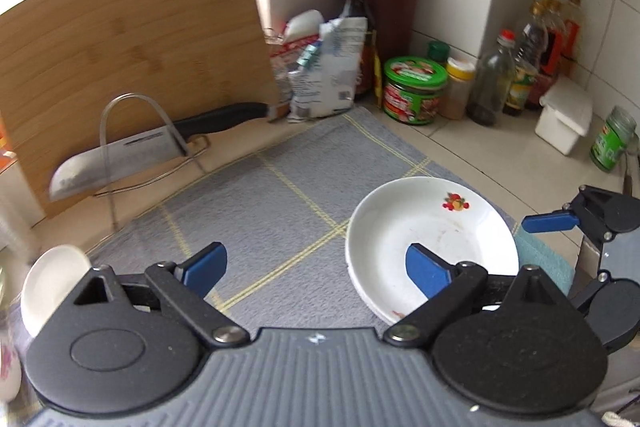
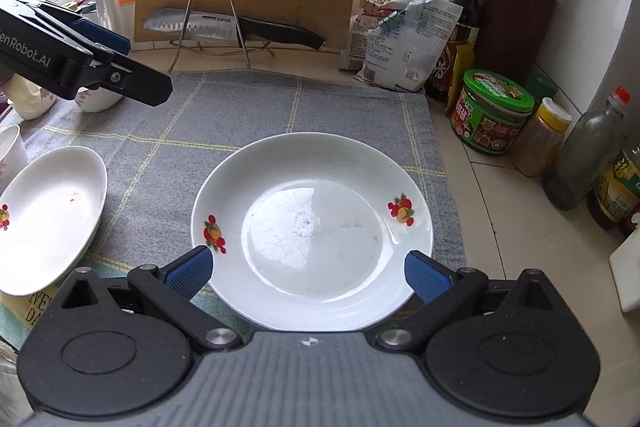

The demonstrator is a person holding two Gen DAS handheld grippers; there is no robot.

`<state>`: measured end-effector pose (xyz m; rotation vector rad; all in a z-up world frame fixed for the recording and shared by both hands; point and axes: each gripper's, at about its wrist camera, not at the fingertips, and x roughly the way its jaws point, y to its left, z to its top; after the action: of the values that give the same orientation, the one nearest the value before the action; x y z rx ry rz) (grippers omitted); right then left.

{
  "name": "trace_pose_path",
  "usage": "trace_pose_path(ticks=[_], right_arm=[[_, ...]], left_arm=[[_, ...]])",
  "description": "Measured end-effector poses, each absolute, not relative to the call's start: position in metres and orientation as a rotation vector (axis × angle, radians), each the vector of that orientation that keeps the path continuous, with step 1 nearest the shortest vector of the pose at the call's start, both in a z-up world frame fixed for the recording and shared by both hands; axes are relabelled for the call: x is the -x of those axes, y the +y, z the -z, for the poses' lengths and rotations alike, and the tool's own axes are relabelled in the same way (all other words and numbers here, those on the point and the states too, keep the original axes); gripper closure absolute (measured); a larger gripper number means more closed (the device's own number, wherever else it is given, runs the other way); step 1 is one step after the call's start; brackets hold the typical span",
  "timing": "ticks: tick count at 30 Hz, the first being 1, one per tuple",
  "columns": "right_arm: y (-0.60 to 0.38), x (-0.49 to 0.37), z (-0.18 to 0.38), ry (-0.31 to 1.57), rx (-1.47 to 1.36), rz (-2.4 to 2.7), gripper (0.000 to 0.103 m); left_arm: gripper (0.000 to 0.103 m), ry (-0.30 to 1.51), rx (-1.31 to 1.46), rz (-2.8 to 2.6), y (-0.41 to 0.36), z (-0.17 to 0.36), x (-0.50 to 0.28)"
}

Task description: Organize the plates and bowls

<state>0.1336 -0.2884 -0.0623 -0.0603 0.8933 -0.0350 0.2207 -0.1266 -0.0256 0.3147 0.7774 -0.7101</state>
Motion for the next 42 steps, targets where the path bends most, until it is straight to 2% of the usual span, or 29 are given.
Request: trace_pose_path(ticks=[8,29,42], right_arm=[[-0.245,-0.124,0.058,0.861,0.092,-0.016,0.000],[-0.176,-0.103,0.104,0.864,0.175,-0.479,0.000],[-0.125,-0.107,0.121,0.864,0.187,-0.462,0.000]], left_arm=[[0.006,0.750,-0.220,0.631,-0.071,0.038,-0.208],[0.005,0.892,-0.060,0.256,0.010,0.058,-0.149],[0.005,0.967,-0.209,0.489,0.027,0.073,-0.181]])
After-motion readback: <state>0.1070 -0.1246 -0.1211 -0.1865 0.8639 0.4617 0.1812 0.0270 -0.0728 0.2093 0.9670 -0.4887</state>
